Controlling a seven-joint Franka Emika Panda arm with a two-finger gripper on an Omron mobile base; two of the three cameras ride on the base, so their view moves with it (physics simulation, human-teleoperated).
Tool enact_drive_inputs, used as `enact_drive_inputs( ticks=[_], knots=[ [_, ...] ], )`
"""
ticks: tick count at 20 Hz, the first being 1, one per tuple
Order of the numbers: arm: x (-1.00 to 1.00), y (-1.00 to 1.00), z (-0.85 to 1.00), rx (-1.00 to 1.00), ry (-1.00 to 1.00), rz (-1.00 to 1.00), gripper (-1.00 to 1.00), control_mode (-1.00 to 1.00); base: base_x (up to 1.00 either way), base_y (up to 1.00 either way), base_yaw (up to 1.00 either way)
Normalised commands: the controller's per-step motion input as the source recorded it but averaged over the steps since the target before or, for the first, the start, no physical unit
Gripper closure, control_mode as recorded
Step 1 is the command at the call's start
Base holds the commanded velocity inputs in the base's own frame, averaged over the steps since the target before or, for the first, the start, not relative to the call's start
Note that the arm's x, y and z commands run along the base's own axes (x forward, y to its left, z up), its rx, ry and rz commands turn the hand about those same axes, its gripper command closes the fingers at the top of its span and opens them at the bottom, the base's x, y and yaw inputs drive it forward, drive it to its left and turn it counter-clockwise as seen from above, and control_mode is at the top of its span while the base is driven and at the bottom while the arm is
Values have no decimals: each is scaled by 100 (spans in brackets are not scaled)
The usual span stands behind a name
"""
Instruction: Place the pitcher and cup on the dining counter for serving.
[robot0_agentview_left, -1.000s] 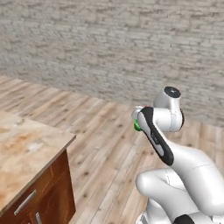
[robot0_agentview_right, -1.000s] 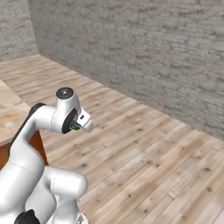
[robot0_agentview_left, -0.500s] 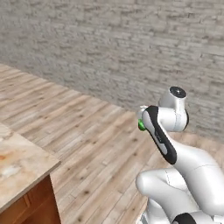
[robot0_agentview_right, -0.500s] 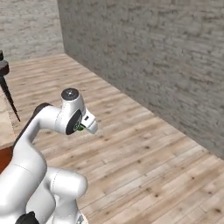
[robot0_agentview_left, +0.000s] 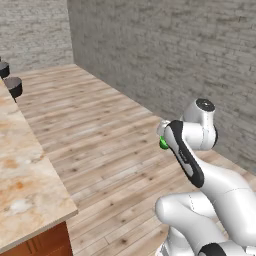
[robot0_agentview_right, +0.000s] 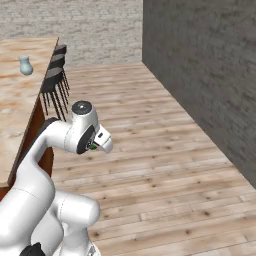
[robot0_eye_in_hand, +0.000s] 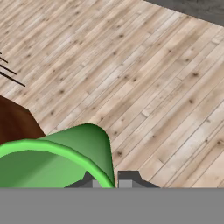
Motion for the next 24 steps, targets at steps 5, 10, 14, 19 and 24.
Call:
enact_drive_inputs(
  ticks=[5, 10, 14, 19, 24],
  knots=[
    [0, 0, 0, 0, 0, 0, 100, 100, 100, -35, 48],
    [0, 0, 0, 0, 0, 0, 100, 100, 100, -32, 48],
    [0, 0, 0, 0, 0, 0, 100, 100, 100, -51, 40],
    [0, 0, 0, 0, 0, 0, 100, 100, 100, -63, 31],
    [0, 0, 0, 0, 0, 0, 100, 100, 100, -60, 30]
  ],
)
